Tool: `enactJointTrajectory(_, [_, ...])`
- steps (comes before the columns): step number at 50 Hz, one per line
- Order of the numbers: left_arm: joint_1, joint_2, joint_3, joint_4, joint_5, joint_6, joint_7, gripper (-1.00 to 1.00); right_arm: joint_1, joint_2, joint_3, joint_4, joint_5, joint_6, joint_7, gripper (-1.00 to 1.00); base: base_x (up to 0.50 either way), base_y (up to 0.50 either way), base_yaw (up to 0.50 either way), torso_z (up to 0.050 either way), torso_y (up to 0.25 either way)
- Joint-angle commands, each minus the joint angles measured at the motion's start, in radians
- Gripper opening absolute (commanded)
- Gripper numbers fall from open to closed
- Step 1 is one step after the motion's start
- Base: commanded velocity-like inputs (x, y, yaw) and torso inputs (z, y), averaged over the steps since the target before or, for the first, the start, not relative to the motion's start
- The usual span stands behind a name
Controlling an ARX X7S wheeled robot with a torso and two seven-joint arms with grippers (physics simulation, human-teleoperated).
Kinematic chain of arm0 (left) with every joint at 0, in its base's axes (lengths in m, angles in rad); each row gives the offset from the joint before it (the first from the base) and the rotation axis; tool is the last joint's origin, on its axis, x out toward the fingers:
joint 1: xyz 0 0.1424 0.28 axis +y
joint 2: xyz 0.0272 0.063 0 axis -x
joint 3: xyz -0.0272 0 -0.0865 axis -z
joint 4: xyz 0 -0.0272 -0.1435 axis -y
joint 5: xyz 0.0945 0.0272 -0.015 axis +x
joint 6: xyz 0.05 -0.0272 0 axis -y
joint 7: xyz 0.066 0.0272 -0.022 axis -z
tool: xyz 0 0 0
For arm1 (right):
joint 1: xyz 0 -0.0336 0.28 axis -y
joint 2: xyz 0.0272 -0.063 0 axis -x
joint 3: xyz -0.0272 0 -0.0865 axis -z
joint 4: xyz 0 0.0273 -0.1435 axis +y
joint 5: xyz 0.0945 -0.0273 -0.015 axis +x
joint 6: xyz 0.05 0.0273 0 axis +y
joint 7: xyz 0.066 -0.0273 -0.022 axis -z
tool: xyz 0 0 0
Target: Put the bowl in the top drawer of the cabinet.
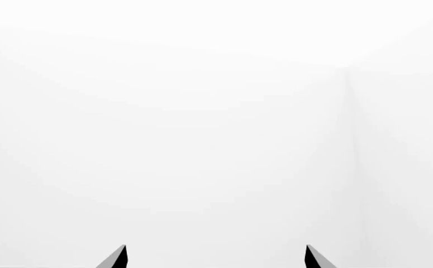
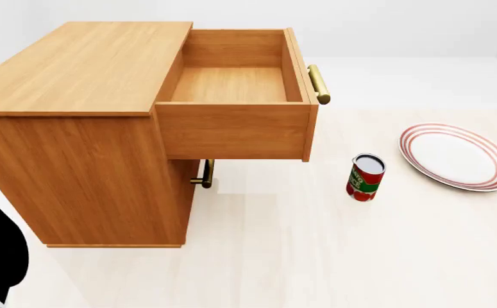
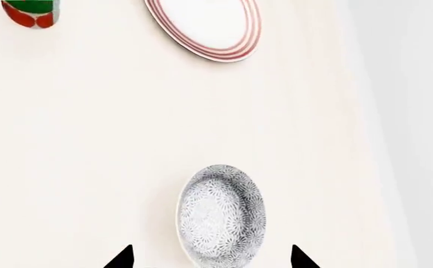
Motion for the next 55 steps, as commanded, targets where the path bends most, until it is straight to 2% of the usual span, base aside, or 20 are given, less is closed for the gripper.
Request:
enactJointTrajectory(1, [-0.006,0.001,-0.007,0.002,-0.022,-0.013,-0.023,1.00,-0.001,0.085,-0.069,-0.054,-0.664,0.000,-0.642,1.00,0.00,0.00,0.00,0.000,0.000])
enactJointTrajectory(9, [0.009,0.000,0.028,-0.015,0.008,0.032,0.002,1.00,-0.039,0.105,-0.040,-0.102,-0.958,0.000,-0.899,1.00,0.00,0.00,0.00,0.000,0.000])
enactJointTrajectory(13, [0.012,-0.001,0.035,-0.018,0.012,0.038,0.003,1.00,-0.062,0.105,-0.025,-0.154,-1.056,-0.001,-0.974,1.00,0.00,0.00,0.00,0.000,0.000])
enactJointTrajectory(25, [0.003,0.001,0.033,-0.012,-0.013,0.022,-0.019,1.00,-0.185,0.105,-0.102,-0.202,-1.202,-0.188,-1.053,1.00,0.00,0.00,0.00,0.000,0.000])
enactJointTrajectory(55, [-0.002,-0.003,0.050,-0.017,-0.035,0.027,-0.042,1.00,-0.406,0.105,-0.274,-0.092,-1.047,-0.560,-0.926,1.00,0.00,0.00,0.00,0.000,0.000])
